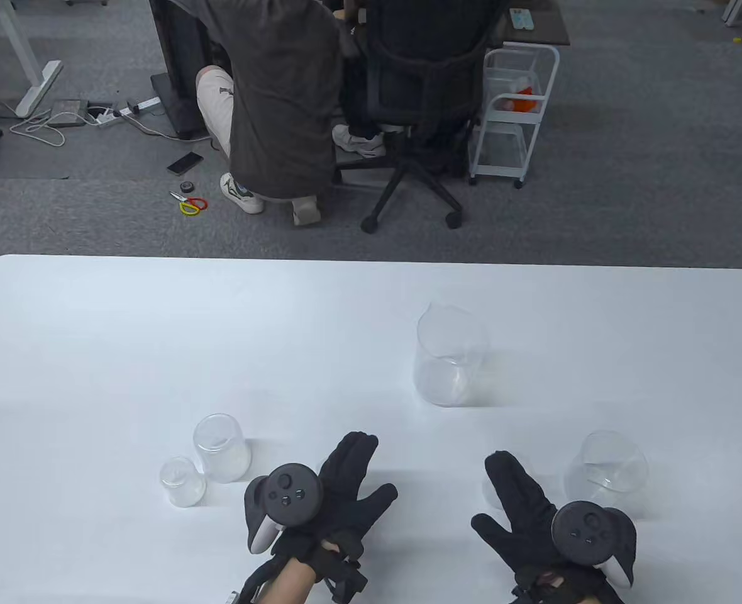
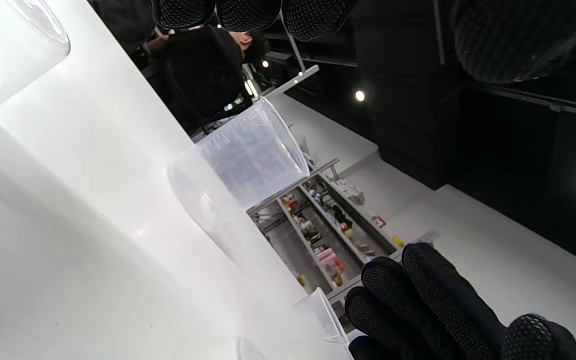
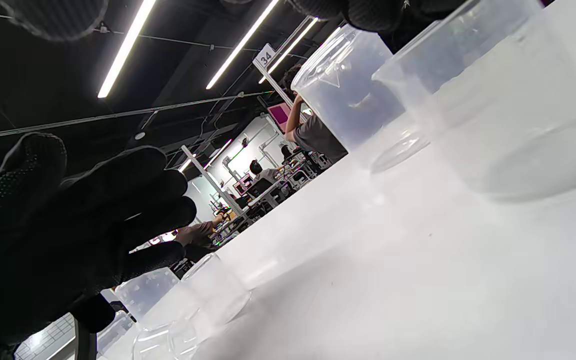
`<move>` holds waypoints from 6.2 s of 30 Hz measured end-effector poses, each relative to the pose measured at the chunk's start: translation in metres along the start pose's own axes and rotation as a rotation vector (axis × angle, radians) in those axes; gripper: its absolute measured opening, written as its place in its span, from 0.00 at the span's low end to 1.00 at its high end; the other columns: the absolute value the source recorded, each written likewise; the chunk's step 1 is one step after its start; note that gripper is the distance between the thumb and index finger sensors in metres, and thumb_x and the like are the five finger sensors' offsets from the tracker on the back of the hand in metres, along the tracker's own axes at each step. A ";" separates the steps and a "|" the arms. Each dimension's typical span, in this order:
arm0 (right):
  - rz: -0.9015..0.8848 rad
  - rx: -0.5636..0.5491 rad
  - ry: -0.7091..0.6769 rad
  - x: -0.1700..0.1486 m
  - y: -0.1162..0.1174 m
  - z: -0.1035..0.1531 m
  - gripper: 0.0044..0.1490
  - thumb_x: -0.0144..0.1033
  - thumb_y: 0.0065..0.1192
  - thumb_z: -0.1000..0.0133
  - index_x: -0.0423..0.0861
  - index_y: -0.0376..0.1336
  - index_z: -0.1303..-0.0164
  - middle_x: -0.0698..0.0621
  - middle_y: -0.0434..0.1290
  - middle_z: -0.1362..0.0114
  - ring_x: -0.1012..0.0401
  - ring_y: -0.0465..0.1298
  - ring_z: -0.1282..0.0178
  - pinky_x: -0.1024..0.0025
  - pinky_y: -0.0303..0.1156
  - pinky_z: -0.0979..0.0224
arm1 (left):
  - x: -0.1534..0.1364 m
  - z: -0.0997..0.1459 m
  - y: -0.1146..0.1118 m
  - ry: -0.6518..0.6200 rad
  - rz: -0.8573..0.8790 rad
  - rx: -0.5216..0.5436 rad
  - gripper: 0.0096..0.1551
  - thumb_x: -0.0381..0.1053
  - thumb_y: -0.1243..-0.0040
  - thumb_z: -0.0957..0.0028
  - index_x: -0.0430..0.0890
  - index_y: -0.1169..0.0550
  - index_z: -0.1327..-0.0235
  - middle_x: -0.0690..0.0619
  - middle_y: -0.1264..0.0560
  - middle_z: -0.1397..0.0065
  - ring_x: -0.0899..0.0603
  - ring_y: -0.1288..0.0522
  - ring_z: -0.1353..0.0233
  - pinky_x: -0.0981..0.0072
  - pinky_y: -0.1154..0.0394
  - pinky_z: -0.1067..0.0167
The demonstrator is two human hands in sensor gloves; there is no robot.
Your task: Nest plastic beakers
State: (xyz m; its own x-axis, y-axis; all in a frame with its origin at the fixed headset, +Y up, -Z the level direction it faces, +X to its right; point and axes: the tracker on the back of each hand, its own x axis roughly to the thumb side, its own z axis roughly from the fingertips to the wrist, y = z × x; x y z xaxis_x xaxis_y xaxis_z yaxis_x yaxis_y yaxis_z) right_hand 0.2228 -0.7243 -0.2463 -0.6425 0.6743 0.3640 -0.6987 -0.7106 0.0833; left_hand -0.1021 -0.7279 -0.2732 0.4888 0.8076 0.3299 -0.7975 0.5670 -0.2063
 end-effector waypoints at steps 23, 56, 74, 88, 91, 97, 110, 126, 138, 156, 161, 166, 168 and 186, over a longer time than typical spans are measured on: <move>0.515 -0.124 0.055 0.076 -0.055 -0.055 0.56 0.64 0.63 0.48 0.43 0.46 0.22 0.38 0.47 0.13 0.36 0.54 0.18 0.35 0.53 0.24 | 0.004 0.002 0.001 -0.033 -0.031 0.022 0.51 0.74 0.48 0.54 0.45 0.43 0.24 0.39 0.49 0.19 0.25 0.47 0.19 0.25 0.47 0.31; 0.470 0.092 0.568 0.020 0.011 -0.260 0.65 0.76 0.55 0.52 0.51 0.34 0.20 0.42 0.31 0.10 0.37 0.36 0.13 0.27 0.39 0.22 | 0.000 0.001 0.006 0.009 -0.003 0.040 0.52 0.74 0.48 0.54 0.45 0.43 0.24 0.38 0.50 0.19 0.25 0.47 0.19 0.24 0.47 0.31; 0.614 -0.004 0.447 0.012 0.012 -0.250 0.58 0.71 0.59 0.50 0.48 0.43 0.21 0.40 0.42 0.11 0.36 0.45 0.15 0.30 0.56 0.30 | 0.001 0.003 0.008 0.007 0.023 0.056 0.53 0.74 0.49 0.54 0.45 0.47 0.24 0.38 0.52 0.19 0.25 0.46 0.20 0.24 0.48 0.32; 0.649 -0.016 0.131 0.088 -0.022 -0.204 0.58 0.72 0.58 0.49 0.47 0.43 0.20 0.39 0.41 0.11 0.35 0.45 0.15 0.29 0.56 0.31 | 0.004 0.003 0.006 -0.012 0.009 0.044 0.53 0.74 0.49 0.54 0.45 0.46 0.24 0.38 0.52 0.19 0.25 0.46 0.20 0.24 0.48 0.32; 0.628 0.004 0.057 0.104 -0.025 -0.183 0.58 0.72 0.58 0.49 0.47 0.43 0.20 0.39 0.41 0.11 0.35 0.44 0.15 0.29 0.56 0.30 | 0.004 0.004 0.006 -0.016 0.004 0.043 0.53 0.74 0.49 0.54 0.45 0.46 0.24 0.38 0.51 0.19 0.25 0.46 0.20 0.24 0.48 0.32; 0.651 0.092 -0.025 0.110 -0.010 -0.145 0.58 0.71 0.58 0.49 0.48 0.42 0.20 0.40 0.40 0.11 0.36 0.43 0.15 0.29 0.55 0.30 | 0.005 0.004 0.005 -0.021 -0.003 0.040 0.53 0.74 0.49 0.54 0.45 0.46 0.24 0.38 0.51 0.19 0.25 0.46 0.20 0.24 0.47 0.32; 0.656 0.250 -0.086 0.091 0.044 -0.109 0.59 0.71 0.57 0.48 0.47 0.41 0.20 0.40 0.38 0.12 0.37 0.41 0.15 0.29 0.54 0.29 | 0.005 0.004 0.005 -0.022 -0.007 0.040 0.53 0.74 0.49 0.54 0.45 0.46 0.24 0.38 0.51 0.19 0.25 0.46 0.20 0.23 0.48 0.32; 0.547 0.239 -0.045 0.086 0.016 -0.102 0.63 0.77 0.52 0.52 0.48 0.38 0.20 0.40 0.34 0.12 0.36 0.38 0.15 0.24 0.47 0.26 | 0.005 0.005 0.005 -0.021 -0.008 0.036 0.53 0.74 0.49 0.54 0.45 0.46 0.24 0.38 0.51 0.19 0.25 0.46 0.20 0.24 0.48 0.32; 0.755 -0.041 0.234 0.029 -0.080 -0.067 0.54 0.68 0.55 0.48 0.46 0.47 0.22 0.40 0.46 0.12 0.38 0.46 0.14 0.28 0.49 0.24 | 0.006 0.004 0.003 -0.030 -0.020 0.030 0.53 0.74 0.49 0.54 0.45 0.46 0.24 0.38 0.51 0.19 0.25 0.46 0.20 0.23 0.48 0.32; 0.444 -0.015 0.630 -0.096 -0.095 -0.020 0.60 0.76 0.50 0.52 0.49 0.39 0.21 0.41 0.36 0.11 0.36 0.40 0.14 0.30 0.52 0.24 | 0.006 0.005 0.003 -0.021 -0.030 0.022 0.53 0.74 0.49 0.54 0.45 0.47 0.24 0.38 0.52 0.19 0.25 0.46 0.20 0.24 0.48 0.32; 0.411 0.065 0.718 -0.094 -0.099 -0.026 0.66 0.77 0.58 0.53 0.46 0.39 0.21 0.39 0.38 0.12 0.35 0.48 0.15 0.36 0.61 0.27 | 0.007 0.005 0.002 -0.022 -0.034 0.019 0.53 0.74 0.49 0.54 0.45 0.47 0.24 0.38 0.52 0.19 0.25 0.46 0.20 0.23 0.48 0.32; 0.372 0.065 0.784 -0.089 -0.102 -0.037 0.62 0.67 0.66 0.51 0.44 0.42 0.22 0.36 0.43 0.14 0.33 0.55 0.19 0.38 0.66 0.32 | 0.006 0.005 0.003 -0.017 -0.034 0.019 0.53 0.74 0.49 0.54 0.45 0.47 0.24 0.38 0.52 0.19 0.25 0.46 0.20 0.23 0.48 0.32; 0.399 0.043 0.768 -0.088 -0.102 -0.038 0.60 0.66 0.67 0.51 0.43 0.44 0.22 0.36 0.47 0.14 0.33 0.59 0.21 0.37 0.68 0.33 | 0.005 0.005 0.003 -0.013 -0.030 0.019 0.53 0.74 0.49 0.54 0.45 0.47 0.24 0.38 0.52 0.19 0.25 0.46 0.20 0.24 0.48 0.32; 0.322 -0.168 0.491 0.010 -0.172 -0.050 0.59 0.66 0.69 0.52 0.43 0.48 0.23 0.36 0.52 0.15 0.34 0.64 0.24 0.38 0.70 0.35 | 0.007 0.005 0.004 -0.016 -0.024 0.021 0.53 0.74 0.49 0.54 0.45 0.47 0.24 0.38 0.52 0.19 0.25 0.46 0.20 0.24 0.47 0.32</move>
State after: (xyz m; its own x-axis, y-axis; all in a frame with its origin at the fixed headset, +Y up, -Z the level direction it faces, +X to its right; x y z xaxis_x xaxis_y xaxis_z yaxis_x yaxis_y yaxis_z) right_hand 0.3210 -0.5854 -0.3034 -0.8717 0.4733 -0.1270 -0.4598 -0.8796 -0.1220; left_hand -0.1037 -0.7207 -0.2671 0.5020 0.7913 0.3490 -0.7932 0.5821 -0.1788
